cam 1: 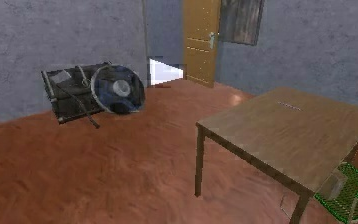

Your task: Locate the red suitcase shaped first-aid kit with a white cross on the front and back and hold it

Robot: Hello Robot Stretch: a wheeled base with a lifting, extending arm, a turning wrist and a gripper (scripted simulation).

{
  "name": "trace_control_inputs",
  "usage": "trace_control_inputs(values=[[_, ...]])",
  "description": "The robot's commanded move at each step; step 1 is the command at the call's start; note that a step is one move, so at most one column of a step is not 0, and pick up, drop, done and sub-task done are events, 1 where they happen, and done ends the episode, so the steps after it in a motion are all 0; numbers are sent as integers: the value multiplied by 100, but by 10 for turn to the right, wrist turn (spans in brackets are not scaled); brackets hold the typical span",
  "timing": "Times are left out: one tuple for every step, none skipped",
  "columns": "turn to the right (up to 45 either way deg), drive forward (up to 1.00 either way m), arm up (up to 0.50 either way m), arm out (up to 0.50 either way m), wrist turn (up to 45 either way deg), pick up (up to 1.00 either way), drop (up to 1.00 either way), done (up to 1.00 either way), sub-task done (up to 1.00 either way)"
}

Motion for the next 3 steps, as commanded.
trace_control_inputs(values=[[0, 25, 0, 0, 0, 0, 0, 0, 0], [450, 0, 0, 0, 0, 0, 0, 0, 0], [450, 0, 0, 0, 0, 0, 0, 0, 0]])
